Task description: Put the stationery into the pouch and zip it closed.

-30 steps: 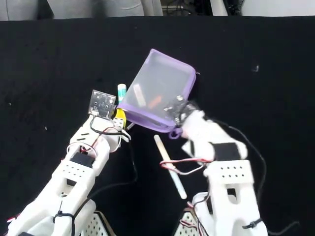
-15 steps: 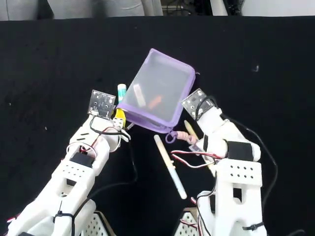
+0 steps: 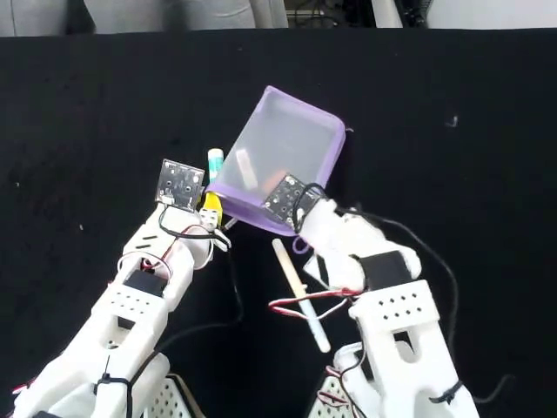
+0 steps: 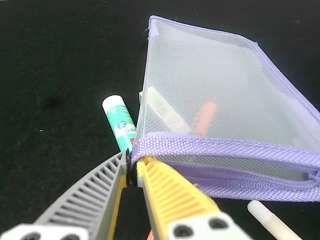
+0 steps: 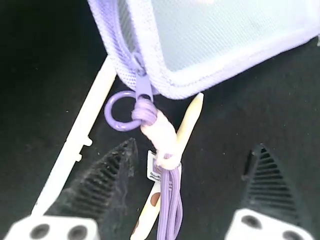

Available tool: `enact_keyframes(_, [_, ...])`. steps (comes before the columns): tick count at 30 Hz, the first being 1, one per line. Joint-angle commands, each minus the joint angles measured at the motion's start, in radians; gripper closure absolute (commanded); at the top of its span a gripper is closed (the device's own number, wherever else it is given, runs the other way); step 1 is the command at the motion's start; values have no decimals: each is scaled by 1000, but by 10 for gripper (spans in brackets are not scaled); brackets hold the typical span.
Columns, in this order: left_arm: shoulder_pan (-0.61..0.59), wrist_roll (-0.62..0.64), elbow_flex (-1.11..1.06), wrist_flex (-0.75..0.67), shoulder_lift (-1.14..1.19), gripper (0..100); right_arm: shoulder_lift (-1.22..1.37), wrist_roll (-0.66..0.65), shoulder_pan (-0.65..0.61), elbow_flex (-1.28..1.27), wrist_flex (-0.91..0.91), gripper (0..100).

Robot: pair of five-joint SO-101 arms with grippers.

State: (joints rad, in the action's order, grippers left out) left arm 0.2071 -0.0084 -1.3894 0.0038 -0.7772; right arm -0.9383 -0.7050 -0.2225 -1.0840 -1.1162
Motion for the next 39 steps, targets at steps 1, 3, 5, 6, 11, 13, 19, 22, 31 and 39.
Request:
enact_keyframes(1, [-1,0,50,-17,-6,971,13,2,-26,38,57,649])
enact_keyframes(3, [-1,0,50,-17,-6,971,47,2,-26,45,60,649])
enact_keyframes(5, [-1,0,50,-17,-6,971,111,0,-28,53,66,649])
enact_keyframes(6, [-1,0,50,-17,-6,971,150,0,-28,61,68,649])
enact_keyframes(11, [-1,0,50,-17,-6,971,334,0,-28,159,68,649])
enact_keyframes(13, [-1,0,50,-17,-6,971,367,0,-28,186,68,649])
enact_keyframes(19, [-1,0,50,-17,-6,971,372,0,-28,193,68,649])
enact_keyframes(22, [-1,0,50,-17,-6,971,372,2,-28,193,77,705])
enact_keyframes(31, [-1,0,50,-17,-6,971,372,3,-23,193,109,929])
enact_keyframes(39, [-1,0,50,-17,-6,971,372,5,48,245,26,987])
